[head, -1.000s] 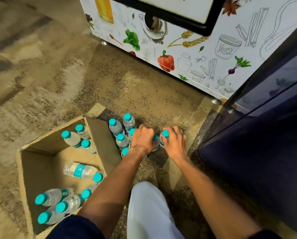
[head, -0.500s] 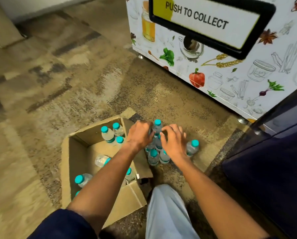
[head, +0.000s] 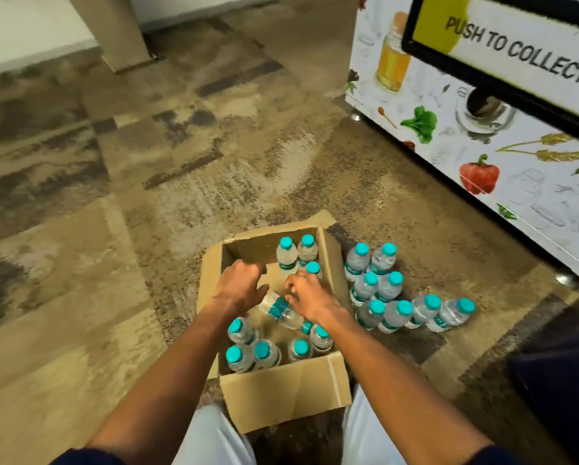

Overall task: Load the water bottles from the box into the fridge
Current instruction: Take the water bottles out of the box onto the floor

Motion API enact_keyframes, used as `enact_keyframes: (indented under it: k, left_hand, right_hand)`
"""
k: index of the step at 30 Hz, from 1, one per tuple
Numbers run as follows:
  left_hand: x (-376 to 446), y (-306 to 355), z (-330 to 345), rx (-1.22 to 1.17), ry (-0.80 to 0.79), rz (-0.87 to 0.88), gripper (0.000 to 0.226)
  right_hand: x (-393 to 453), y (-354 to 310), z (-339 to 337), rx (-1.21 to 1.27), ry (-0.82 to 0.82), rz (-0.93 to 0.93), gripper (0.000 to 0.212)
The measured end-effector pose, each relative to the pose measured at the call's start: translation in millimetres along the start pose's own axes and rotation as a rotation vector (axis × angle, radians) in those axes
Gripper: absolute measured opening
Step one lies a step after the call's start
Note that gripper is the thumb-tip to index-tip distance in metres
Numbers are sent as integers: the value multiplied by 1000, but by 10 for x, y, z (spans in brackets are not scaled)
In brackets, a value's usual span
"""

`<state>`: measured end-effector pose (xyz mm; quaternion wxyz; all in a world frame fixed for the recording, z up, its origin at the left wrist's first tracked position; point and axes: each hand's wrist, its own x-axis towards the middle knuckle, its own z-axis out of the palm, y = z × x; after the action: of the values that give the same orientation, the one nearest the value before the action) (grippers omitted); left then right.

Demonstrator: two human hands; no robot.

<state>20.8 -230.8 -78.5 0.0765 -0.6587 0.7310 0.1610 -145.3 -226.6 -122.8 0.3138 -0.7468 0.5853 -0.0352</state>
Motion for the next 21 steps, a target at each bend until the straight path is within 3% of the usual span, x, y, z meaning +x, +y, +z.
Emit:
enact_keyframes:
  k: [5,9,15,21]
  left_hand:
    - [-133,-275,45,229,-114,67,45]
    - [-120,-429,119,253,-214,101,51]
    - [-87,-561,260,248,-286,171,58]
    - [-59,-588,274,232,-314,172,51]
  right_hand:
    - [229,-64,255,-313,-266,110,37]
    - [354,-12,494,-412,-416,157,51]
    - [495,100,753,-433,-461,246,70]
    - [538,117,902,-420,-381,301,71]
